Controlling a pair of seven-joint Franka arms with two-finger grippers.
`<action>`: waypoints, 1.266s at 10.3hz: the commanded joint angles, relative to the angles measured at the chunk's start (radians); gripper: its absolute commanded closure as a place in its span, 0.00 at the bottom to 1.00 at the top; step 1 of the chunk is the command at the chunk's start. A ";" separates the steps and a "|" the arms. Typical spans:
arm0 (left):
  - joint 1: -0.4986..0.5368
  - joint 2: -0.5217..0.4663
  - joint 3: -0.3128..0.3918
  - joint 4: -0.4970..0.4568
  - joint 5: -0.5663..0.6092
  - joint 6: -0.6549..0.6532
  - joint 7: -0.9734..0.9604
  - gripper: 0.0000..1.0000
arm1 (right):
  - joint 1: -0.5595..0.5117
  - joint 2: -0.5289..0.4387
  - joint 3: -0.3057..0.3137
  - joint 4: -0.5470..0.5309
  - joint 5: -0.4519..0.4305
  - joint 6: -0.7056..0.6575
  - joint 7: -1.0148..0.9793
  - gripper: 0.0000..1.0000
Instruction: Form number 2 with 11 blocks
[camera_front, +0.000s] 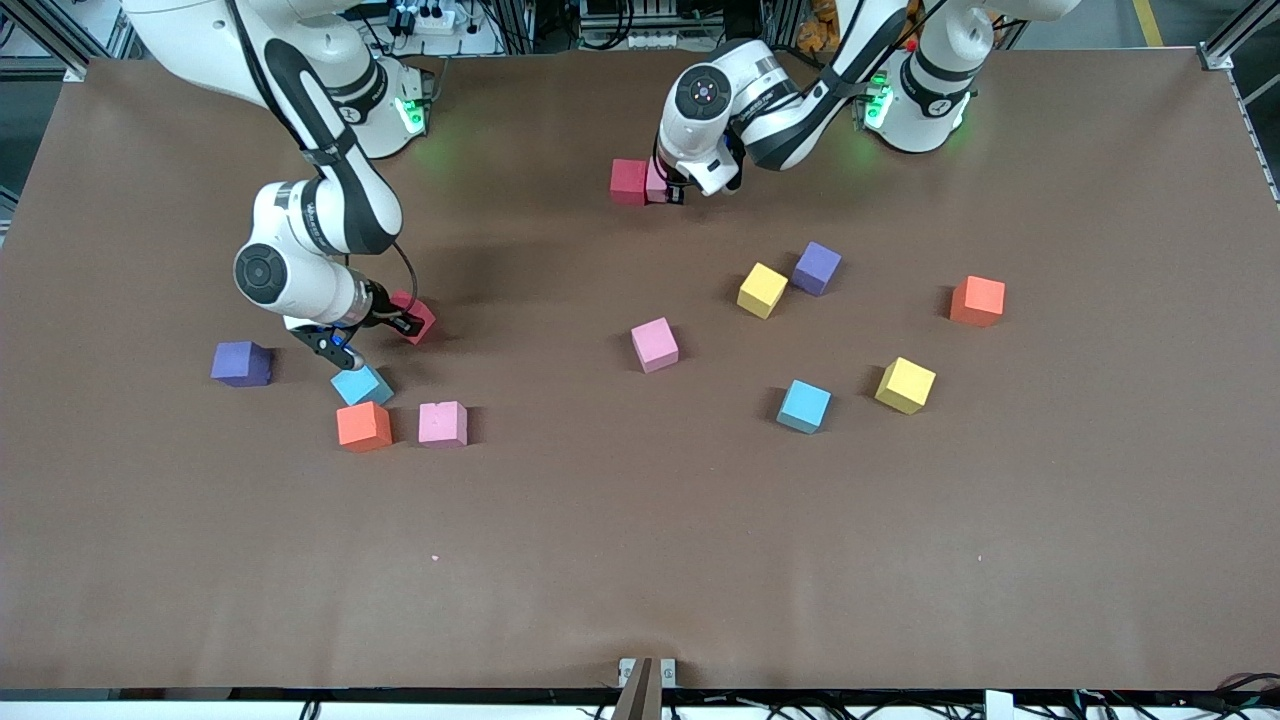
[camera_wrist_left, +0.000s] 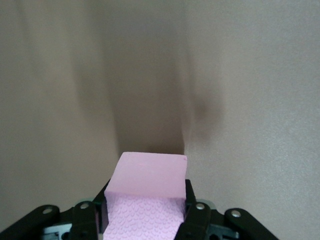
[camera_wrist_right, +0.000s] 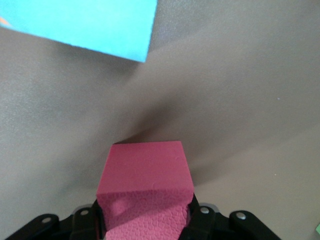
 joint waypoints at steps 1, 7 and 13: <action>-0.007 0.015 0.006 -0.002 0.019 0.020 -0.006 1.00 | -0.006 -0.057 0.004 -0.006 0.008 -0.046 0.018 0.97; -0.015 0.027 0.017 0.004 0.034 0.027 -0.009 1.00 | 0.147 -0.144 0.007 -0.030 0.011 -0.111 0.292 0.96; -0.027 0.043 0.023 0.012 0.045 0.041 -0.021 1.00 | 0.224 -0.203 0.007 -0.076 0.111 -0.117 0.483 0.96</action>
